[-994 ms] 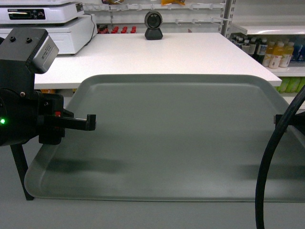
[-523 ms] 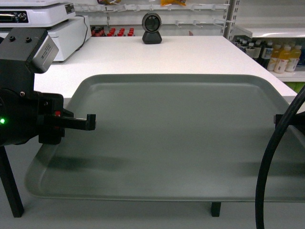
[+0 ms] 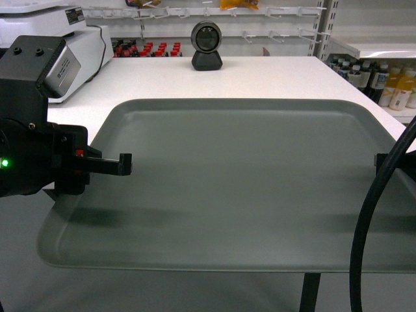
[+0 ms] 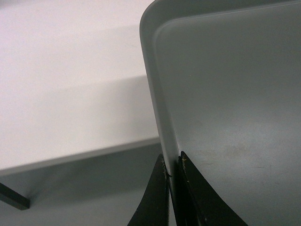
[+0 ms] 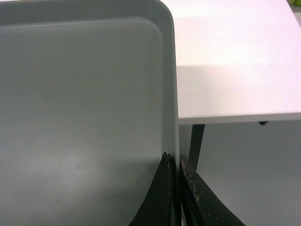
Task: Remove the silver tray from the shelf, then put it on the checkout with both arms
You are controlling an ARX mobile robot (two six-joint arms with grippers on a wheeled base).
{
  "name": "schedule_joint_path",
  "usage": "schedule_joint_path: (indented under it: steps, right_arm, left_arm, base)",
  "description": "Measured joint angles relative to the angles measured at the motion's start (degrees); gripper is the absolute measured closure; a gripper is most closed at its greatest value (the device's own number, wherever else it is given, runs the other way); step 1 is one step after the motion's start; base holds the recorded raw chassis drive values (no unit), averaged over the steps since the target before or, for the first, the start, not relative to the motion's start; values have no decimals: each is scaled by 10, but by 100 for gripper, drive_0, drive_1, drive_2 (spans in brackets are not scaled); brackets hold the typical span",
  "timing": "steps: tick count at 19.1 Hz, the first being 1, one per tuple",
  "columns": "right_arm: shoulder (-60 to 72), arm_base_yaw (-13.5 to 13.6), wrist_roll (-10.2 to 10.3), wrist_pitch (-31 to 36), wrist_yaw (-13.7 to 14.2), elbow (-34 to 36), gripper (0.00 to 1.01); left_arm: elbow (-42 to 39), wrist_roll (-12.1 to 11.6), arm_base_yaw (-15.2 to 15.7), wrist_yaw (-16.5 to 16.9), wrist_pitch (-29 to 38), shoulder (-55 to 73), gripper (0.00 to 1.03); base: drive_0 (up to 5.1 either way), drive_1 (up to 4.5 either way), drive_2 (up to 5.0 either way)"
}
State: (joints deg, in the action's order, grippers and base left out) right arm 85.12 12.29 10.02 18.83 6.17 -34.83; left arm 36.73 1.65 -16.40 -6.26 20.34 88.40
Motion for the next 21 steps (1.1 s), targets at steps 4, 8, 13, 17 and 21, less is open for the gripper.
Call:
schedule_joint_path:
  steps: [4,8,13,17,21]
  right_arm:
    - [0,0,0,-2,0,0,98]
    - [0,0,0,-3,0,0,98]
    - [0,0,0,-1,0,0,98]
    - [1,0,0,-4,0,0,98]
    - [0,0,0,-4,0,0,98]
  left_arm:
    - [0,0,0,-1,-2,0,100]
    - [0,0,0,-1,-4,0,100]
    - [0,0,0,0,-1,0,100]
    - [0,0,0,-1,-6,3,100]
    - [0,0,0,0,-5,3,100]
  base:
    - [-9,425,-442]
    - [-4,430,-437]
    - [0,260,-260]
    - [0,0,0]
    - [0,0,0]
